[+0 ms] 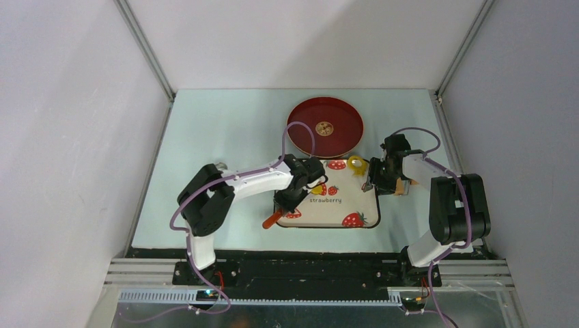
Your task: Roll out the dumpling wrappers from the dough
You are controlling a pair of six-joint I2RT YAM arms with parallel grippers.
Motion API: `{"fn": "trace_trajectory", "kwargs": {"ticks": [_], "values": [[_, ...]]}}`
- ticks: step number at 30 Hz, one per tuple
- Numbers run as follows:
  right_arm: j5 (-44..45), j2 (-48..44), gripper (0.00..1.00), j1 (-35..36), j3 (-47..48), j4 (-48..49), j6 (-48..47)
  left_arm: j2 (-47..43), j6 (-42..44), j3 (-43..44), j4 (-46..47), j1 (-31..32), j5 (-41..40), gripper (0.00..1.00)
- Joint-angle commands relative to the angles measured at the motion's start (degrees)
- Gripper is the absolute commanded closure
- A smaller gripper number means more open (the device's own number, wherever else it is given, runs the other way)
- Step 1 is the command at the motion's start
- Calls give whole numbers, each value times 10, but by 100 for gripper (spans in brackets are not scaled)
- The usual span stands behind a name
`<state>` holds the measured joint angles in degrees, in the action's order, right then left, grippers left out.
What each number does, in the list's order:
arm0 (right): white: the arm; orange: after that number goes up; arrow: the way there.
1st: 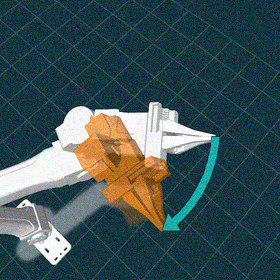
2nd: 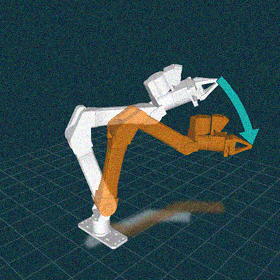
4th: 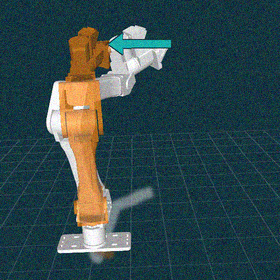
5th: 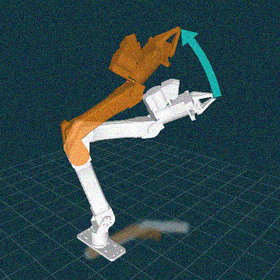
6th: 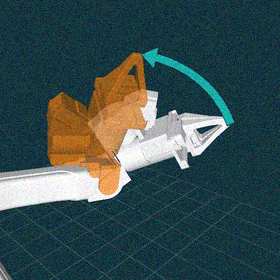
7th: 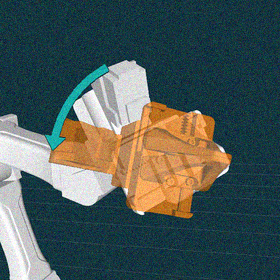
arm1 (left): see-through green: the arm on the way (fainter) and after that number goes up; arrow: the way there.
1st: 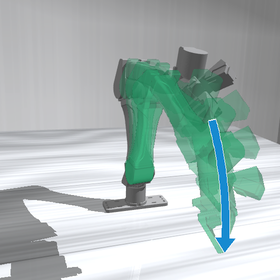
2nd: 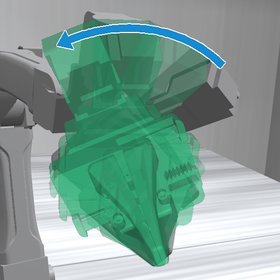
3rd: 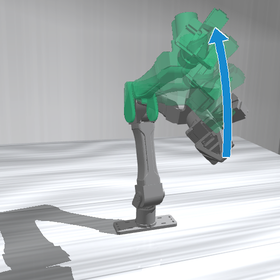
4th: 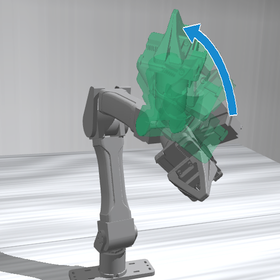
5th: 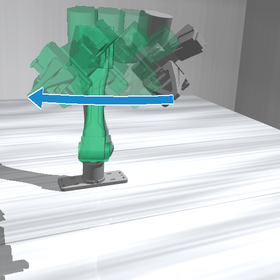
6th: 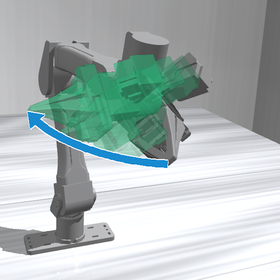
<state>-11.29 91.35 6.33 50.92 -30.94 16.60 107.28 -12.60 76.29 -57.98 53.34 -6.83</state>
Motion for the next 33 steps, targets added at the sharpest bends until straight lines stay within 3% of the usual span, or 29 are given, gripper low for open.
{"fn": "trace_trajectory", "kwargs": {"ticks": [1, 7, 17, 28, 33], "values": [[-29, 9, 46, 9, 5, 6, -1, 3, -10, 33, 38, 2, 9, 100], [-29, 0, 45, 9, 5, 5, 1, -8, -23, 37, 59, 1, -4, 100], [-47, -45, 35, 8, 10, 7, 4, -57, -41, 31, 84, 0, -37, 100], [-62, -109, 35, 18, 68, -28, 15, -77, -29, 60, 80, -27, -49, 100], [-86, -89, 38, 33, 135, -30, 22, -55, -18, 114, 77, -52, -54, 100]]}}
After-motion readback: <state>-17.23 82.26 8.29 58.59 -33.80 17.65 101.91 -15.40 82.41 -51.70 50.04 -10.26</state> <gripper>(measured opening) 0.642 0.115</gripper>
